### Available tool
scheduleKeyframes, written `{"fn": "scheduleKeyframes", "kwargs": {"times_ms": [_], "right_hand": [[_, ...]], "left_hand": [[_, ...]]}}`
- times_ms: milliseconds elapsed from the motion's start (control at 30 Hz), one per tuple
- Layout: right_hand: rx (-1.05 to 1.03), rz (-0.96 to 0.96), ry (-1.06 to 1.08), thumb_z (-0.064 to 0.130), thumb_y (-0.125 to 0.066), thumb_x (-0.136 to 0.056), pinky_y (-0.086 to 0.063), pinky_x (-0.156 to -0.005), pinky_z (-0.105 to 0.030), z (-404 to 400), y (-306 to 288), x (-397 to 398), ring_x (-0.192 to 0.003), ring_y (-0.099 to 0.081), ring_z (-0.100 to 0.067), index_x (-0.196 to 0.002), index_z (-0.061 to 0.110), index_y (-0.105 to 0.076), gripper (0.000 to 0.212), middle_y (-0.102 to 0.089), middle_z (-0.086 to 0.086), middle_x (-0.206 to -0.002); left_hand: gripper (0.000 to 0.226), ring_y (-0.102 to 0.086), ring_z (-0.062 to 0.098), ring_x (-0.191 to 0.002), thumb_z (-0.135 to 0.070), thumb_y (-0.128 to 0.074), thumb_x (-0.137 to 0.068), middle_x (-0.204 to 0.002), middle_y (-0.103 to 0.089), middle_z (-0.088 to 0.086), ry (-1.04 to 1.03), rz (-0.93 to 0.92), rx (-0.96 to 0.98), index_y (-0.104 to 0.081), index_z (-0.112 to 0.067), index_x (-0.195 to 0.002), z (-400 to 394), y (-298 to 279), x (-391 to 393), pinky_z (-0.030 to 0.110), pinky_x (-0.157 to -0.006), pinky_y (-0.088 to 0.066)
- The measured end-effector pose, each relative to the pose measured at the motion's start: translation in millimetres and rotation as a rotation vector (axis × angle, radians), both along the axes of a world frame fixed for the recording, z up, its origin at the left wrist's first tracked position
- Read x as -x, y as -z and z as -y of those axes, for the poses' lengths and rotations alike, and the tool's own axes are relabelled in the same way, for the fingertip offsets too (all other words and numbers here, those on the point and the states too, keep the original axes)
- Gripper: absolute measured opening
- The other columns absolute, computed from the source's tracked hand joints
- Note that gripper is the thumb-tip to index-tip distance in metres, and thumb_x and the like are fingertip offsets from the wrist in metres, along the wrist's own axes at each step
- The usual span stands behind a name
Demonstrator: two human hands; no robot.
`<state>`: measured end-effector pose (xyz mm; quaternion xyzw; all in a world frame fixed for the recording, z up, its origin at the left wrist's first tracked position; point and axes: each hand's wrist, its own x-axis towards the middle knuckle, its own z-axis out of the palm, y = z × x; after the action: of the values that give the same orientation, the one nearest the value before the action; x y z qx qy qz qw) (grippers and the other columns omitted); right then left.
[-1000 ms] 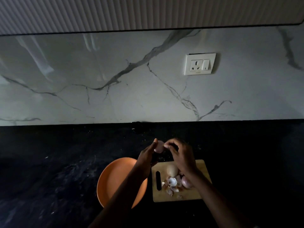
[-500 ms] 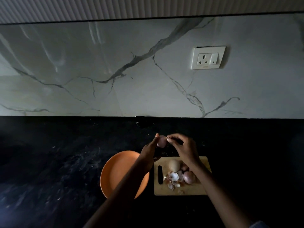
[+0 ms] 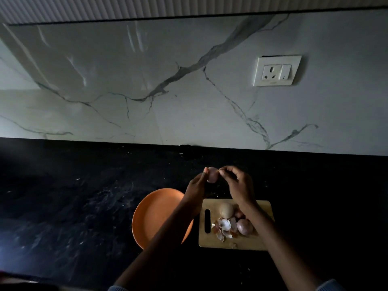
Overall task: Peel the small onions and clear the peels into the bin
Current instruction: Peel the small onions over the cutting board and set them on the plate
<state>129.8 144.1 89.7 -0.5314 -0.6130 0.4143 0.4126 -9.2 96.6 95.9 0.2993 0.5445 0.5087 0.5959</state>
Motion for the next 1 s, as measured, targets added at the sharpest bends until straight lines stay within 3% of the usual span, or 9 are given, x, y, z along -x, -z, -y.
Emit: {"fn": "scheduleKeyframes", "kwargs": {"times_ms": [100, 167, 300, 433, 533, 667, 900, 1000], "right_hand": [[0.053, -0.028, 0.017, 0.029, -0.063, -0.097, -0.046, -0.07, -0.014, -3, 1, -3, -0.088, -0.066, -0.007, -0.099, 0.026, -0.069, 0.007, -0.071, 0.008, -0.09], [0.08, -0.018, 0.02, 0.03, -0.057, -0.101, -0.043, -0.062, -0.008, -5, 0, -7, -0.082, -0.064, -0.008, -0.104, 0.022, -0.066, 0.012, -0.068, 0.008, -0.086], [0.025, 0.04, -0.057, 0.032, -0.052, -0.103, -0.044, -0.068, -0.005, -5, -4, -11, -0.087, -0.064, 0.0, -0.102, 0.023, -0.068, 0.019, -0.07, 0.009, -0.092], [0.015, 0.019, -0.12, 0.032, -0.067, -0.094, -0.049, -0.078, -0.009, -5, -6, -11, -0.094, -0.066, 0.005, -0.107, 0.027, -0.07, 0.014, -0.072, 0.015, -0.099], [0.041, -0.012, -0.112, 0.023, -0.071, -0.092, -0.051, -0.081, -0.015, -8, -2, -10, -0.095, -0.068, 0.0, -0.104, 0.026, -0.072, 0.012, -0.073, 0.011, -0.099], [0.058, -0.042, -0.086, 0.016, -0.072, -0.091, -0.05, -0.076, -0.01, -11, -5, -11, -0.094, -0.068, -0.004, -0.098, 0.022, -0.073, 0.01, -0.074, 0.008, -0.096], [0.064, -0.003, 0.019, 0.026, -0.069, -0.093, -0.051, -0.078, -0.026, -15, -5, -9, -0.091, -0.067, -0.008, -0.088, 0.036, -0.07, 0.012, -0.074, 0.01, -0.09], [0.136, -0.058, 0.043, 0.025, -0.065, -0.096, -0.048, -0.076, -0.026, -14, -3, -5, -0.097, -0.066, -0.017, -0.099, 0.03, -0.07, 0.008, -0.073, 0.002, -0.096]], "left_hand": [[0.05, -0.058, 0.044, -0.12, -0.054, -0.048, -0.098, -0.124, -0.066, 0.022, 0.015, -0.021, -0.022, -0.068, -0.015, -0.123, -1, 0, 1, 0.052, -0.1, -0.047], [0.047, -0.062, 0.039, -0.118, -0.048, -0.046, -0.101, -0.124, -0.067, 0.021, 0.016, -0.009, -0.04, -0.067, -0.012, -0.124, -1, 1, 4, 0.046, -0.097, -0.049], [0.033, -0.067, 0.022, -0.098, -0.032, -0.047, -0.104, -0.116, -0.067, 0.019, 0.037, -0.029, -0.104, -0.065, -0.011, -0.122, 1, -3, 6, 0.025, -0.075, -0.055], [0.032, -0.057, 0.009, -0.078, -0.023, -0.053, -0.102, -0.106, -0.063, 0.011, 0.009, -0.055, -0.107, -0.059, -0.01, -0.13, -3, -2, 5, 0.019, -0.059, -0.043], [0.034, -0.062, 0.002, -0.076, -0.018, -0.058, -0.099, -0.105, -0.066, 0.003, 0.012, -0.082, -0.099, -0.056, -0.013, -0.132, -4, 0, 8, 0.017, -0.058, -0.045], [0.031, -0.065, -0.002, -0.079, -0.01, -0.061, -0.096, -0.103, -0.069, -0.001, 0.035, -0.107, -0.138, -0.059, -0.011, -0.127, -7, -3, 11, 0.013, -0.062, -0.047], [0.037, -0.066, -0.003, -0.082, -0.004, -0.063, -0.094, -0.106, -0.066, 0.005, -0.026, -0.13, -0.142, -0.055, -0.001, -0.129, -10, -7, 5, 0.013, -0.067, -0.049], [0.037, -0.065, -0.004, -0.08, -0.004, -0.062, -0.094, -0.106, -0.066, 0.005, -0.036, -0.145, -0.158, -0.054, 0.002, -0.13, -10, -10, 4, 0.012, -0.065, -0.048]]}}
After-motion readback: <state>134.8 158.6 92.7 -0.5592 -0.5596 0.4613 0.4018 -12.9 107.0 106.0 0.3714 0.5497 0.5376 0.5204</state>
